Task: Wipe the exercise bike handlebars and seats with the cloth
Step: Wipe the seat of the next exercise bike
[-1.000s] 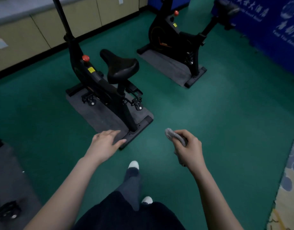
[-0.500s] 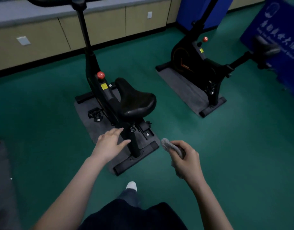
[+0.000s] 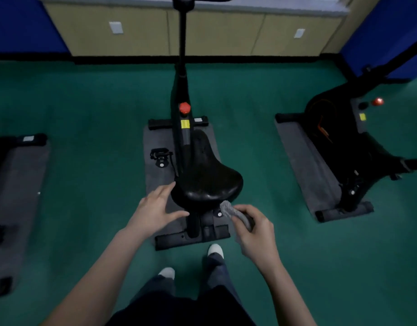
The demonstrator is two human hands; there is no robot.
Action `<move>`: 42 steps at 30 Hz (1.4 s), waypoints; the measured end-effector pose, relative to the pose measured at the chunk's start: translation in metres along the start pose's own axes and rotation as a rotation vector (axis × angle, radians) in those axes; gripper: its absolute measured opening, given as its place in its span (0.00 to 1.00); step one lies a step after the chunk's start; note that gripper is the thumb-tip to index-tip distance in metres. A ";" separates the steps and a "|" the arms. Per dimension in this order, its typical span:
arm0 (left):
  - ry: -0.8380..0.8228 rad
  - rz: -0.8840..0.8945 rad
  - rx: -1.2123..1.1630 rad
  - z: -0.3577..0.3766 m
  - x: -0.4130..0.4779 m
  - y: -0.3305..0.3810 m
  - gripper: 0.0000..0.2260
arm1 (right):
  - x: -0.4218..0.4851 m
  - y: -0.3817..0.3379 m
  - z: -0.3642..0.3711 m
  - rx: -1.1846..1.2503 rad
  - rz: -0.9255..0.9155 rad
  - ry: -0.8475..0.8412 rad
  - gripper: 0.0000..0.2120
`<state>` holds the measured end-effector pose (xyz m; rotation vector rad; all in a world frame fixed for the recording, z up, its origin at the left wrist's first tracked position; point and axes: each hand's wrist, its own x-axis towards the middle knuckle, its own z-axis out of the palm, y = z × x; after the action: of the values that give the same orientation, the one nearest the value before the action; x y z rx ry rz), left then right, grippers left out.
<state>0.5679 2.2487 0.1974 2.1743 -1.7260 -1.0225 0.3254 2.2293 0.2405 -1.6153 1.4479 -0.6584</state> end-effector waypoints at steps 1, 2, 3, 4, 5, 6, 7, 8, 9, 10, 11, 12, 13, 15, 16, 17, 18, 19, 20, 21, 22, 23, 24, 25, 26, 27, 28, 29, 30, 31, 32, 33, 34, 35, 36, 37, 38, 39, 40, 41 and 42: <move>0.016 -0.028 -0.030 0.003 0.003 0.005 0.44 | 0.014 0.003 -0.007 0.010 -0.024 -0.032 0.12; 0.028 -0.054 -0.060 0.006 0.006 0.011 0.45 | 0.025 0.005 -0.012 0.020 -0.045 -0.056 0.11; 0.046 -0.076 -0.089 0.009 0.009 0.016 0.47 | 0.037 0.008 -0.018 0.028 -0.064 -0.075 0.11; 0.070 -0.100 -0.114 0.012 0.012 0.022 0.48 | 0.050 0.011 -0.024 0.033 -0.085 -0.091 0.11; 0.096 -0.120 -0.134 0.015 0.016 0.027 0.49 | 0.063 0.013 -0.028 0.032 -0.111 -0.101 0.11; 0.120 -0.134 -0.149 0.017 0.020 0.032 0.49 | 0.075 0.015 -0.032 0.031 -0.137 -0.111 0.11; 0.138 -0.146 -0.163 0.019 0.024 0.036 0.50 | 0.087 0.016 -0.034 0.029 -0.163 -0.122 0.11; 0.151 -0.158 -0.177 0.021 0.028 0.039 0.50 | 0.098 0.016 -0.035 0.027 -0.188 -0.135 0.11; 0.161 -0.171 -0.194 0.022 0.031 0.040 0.51 | 0.109 0.016 -0.034 0.024 -0.210 -0.147 0.11; 0.167 -0.180 -0.211 0.024 0.034 0.040 0.52 | 0.119 0.014 -0.031 0.022 -0.231 -0.155 0.10; 0.170 -0.186 -0.225 0.026 0.036 0.039 0.54 | 0.130 0.013 -0.027 0.022 -0.252 -0.161 0.10; 0.170 -0.191 -0.236 0.028 0.038 0.037 0.56 | 0.140 0.011 -0.021 0.023 -0.274 -0.164 0.09; 0.174 -0.192 -0.244 0.030 0.040 0.034 0.58 | 0.150 0.009 -0.014 0.019 -0.301 -0.167 0.08; 0.188 -0.190 -0.262 0.035 0.044 0.027 0.61 | 0.172 0.004 0.002 -0.005 -0.367 -0.168 0.08; 0.193 -0.189 -0.281 0.036 0.047 0.023 0.60 | 0.184 0.002 0.011 -0.018 -0.397 -0.164 0.08; 0.196 -0.190 -0.311 0.036 0.050 0.020 0.59 | 0.196 0.001 0.021 -0.030 -0.420 -0.157 0.08; 0.195 -0.193 -0.350 0.036 0.053 0.018 0.57 | 0.209 -0.001 0.031 -0.043 -0.442 -0.147 0.08; 0.195 -0.194 -0.387 0.034 0.058 0.017 0.54 | 0.223 -0.003 0.040 -0.062 -0.465 -0.138 0.08; 0.194 -0.191 -0.417 0.031 0.063 0.016 0.51 | 0.236 -0.005 0.049 -0.089 -0.491 -0.130 0.08; 0.197 -0.180 -0.442 0.028 0.069 0.017 0.47 | 0.247 -0.007 0.057 -0.121 -0.517 -0.131 0.08; 0.198 -0.167 -0.465 0.025 0.076 0.017 0.44 | 0.256 -0.008 0.064 -0.154 -0.544 -0.142 0.09; 0.195 -0.152 -0.485 0.021 0.083 0.018 0.43 | 0.264 -0.010 0.070 -0.183 -0.571 -0.165 0.10; 0.186 -0.138 -0.499 0.018 0.090 0.019 0.42 | 0.271 -0.010 0.075 -0.205 -0.595 -0.197 0.12; 0.173 -0.124 -0.506 0.016 0.098 0.019 0.43 | 0.275 -0.010 0.078 -0.219 -0.610 -0.230 0.13; 0.159 -0.114 -0.511 0.015 0.105 0.019 0.44 | 0.276 -0.008 0.081 -0.226 -0.621 -0.254 0.14; 0.144 -0.108 -0.517 0.015 0.111 0.019 0.44 | 0.274 -0.006 0.081 -0.229 -0.633 -0.266 0.15; 0.138 -0.105 -0.526 0.016 0.115 0.019 0.45 | 0.270 -0.003 0.079 -0.229 -0.647 -0.272 0.16; 0.136 -0.104 -0.538 0.017 0.118 0.018 0.45 | 0.265 0.002 0.076 -0.228 -0.665 -0.284 0.17; 0.142 -0.102 -0.550 0.018 0.120 0.018 0.44 | 0.257 0.008 0.073 -0.232 -0.686 -0.308 0.17; 0.152 -0.100 -0.559 0.018 0.121 0.018 0.43 | 0.249 0.013 0.070 -0.242 -0.710 -0.339 0.18; 0.166 -0.096 -0.568 0.018 0.121 0.019 0.41 | 0.242 0.017 0.068 -0.256 -0.734 -0.363 0.18; 0.178 -0.095 -0.579 0.019 0.121 0.019 0.39 | 0.240 0.018 0.068 -0.276 -0.755 -0.379 0.18; 0.186 -0.098 -0.593 0.021 0.122 0.018 0.37 | 0.244 0.015 0.069 -0.304 -0.777 -0.394 0.18; 0.193 -0.101 -0.613 0.022 0.123 0.017 0.36 | 0.252 0.009 0.072 -0.340 -0.805 -0.416 0.17; 0.200 -0.104 -0.635 0.024 0.124 0.015 0.35 | 0.262 0.001 0.077 -0.377 -0.830 -0.450 0.17; 0.205 -0.105 -0.654 0.026 0.125 0.013 0.35 | 0.274 -0.007 0.083 -0.412 -0.844 -0.488 0.16; 0.208 -0.105 -0.666 0.027 0.127 0.012 0.34 | 0.286 -0.014 0.089 -0.444 -0.834 -0.516 0.14; 0.210 -0.103 -0.669 0.028 0.128 0.011 0.34 | 0.296 -0.019 0.094 -0.467 -0.796 -0.532 0.14; 0.210 -0.101 -0.671 0.028 0.130 0.010 0.34 | 0.302 -0.022 0.096 -0.475 -0.745 -0.540 0.13; 0.210 -0.101 -0.680 0.028 0.131 0.010 0.33 | 0.304 -0.022 0.096 -0.465 -0.701 -0.541 0.13; 0.211 -0.100 -0.694 0.028 0.133 0.010 0.33 | 0.300 -0.019 0.094 -0.438 -0.681 -0.534 0.12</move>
<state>0.5544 2.1319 0.1293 1.8321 -0.9732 -1.1446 0.4706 1.9603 0.1645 -2.4330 0.6564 -0.2227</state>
